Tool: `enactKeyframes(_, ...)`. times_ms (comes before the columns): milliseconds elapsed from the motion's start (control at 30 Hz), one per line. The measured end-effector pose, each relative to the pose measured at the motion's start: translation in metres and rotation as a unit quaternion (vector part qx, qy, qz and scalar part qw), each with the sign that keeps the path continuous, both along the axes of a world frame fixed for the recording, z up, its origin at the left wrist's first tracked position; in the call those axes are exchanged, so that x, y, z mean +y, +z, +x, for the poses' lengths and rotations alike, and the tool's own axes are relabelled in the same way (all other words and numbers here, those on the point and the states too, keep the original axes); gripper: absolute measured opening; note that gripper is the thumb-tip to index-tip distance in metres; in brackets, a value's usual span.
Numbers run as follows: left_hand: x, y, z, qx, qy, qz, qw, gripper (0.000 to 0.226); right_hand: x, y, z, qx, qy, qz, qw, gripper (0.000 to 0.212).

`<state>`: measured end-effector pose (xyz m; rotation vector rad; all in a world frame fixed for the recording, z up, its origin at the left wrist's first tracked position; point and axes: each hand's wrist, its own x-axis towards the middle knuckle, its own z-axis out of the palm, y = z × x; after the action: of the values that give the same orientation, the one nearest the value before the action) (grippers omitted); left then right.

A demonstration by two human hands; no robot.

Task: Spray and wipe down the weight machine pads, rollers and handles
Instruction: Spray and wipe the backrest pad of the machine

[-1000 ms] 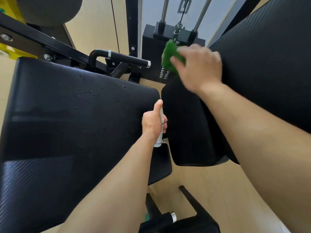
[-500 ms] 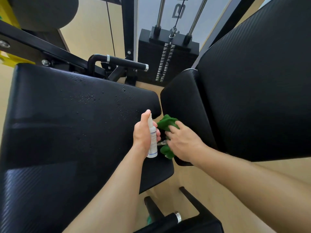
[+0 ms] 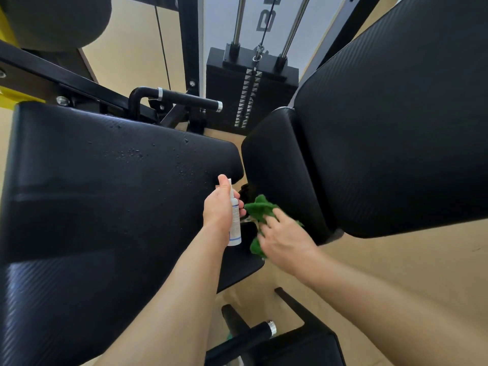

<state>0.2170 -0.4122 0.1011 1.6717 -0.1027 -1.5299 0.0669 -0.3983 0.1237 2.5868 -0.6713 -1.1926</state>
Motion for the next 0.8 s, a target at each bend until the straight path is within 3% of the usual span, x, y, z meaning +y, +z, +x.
enactKeyframes(100,-0.007,0.009,-0.009,-0.017,-0.006,0.008,1.0,0.061,-0.009,0.029,0.0,-0.13,-0.044,0.014,0.99,0.018)
enactKeyframes(200,-0.01,0.011,-0.017,-0.024,-0.033,-0.017,0.999,0.065,-0.054,0.076,0.007,-0.283,-0.09,-0.135,0.945,0.018)
enactKeyframes(267,-0.008,0.011,-0.023,0.001,-0.061,-0.031,0.998,0.063,-0.081,0.109,0.008,-0.318,-0.134,-0.217,0.913,0.024)
enactKeyframes(400,-0.006,0.012,-0.033,0.053,-0.099,-0.044,0.993,0.061,-0.107,0.138,0.0,-0.345,-0.173,-0.264,0.884,0.023)
enactKeyframes(600,-0.004,0.018,-0.04,0.083,-0.146,-0.089,0.982,0.067,-0.117,0.147,0.005,-0.349,-0.177,-0.254,0.885,0.019)
enactKeyframes(800,0.006,0.02,-0.041,0.076,-0.185,-0.117,0.973,0.06,-0.139,0.152,0.017,-0.357,-0.154,-0.271,0.881,0.018)
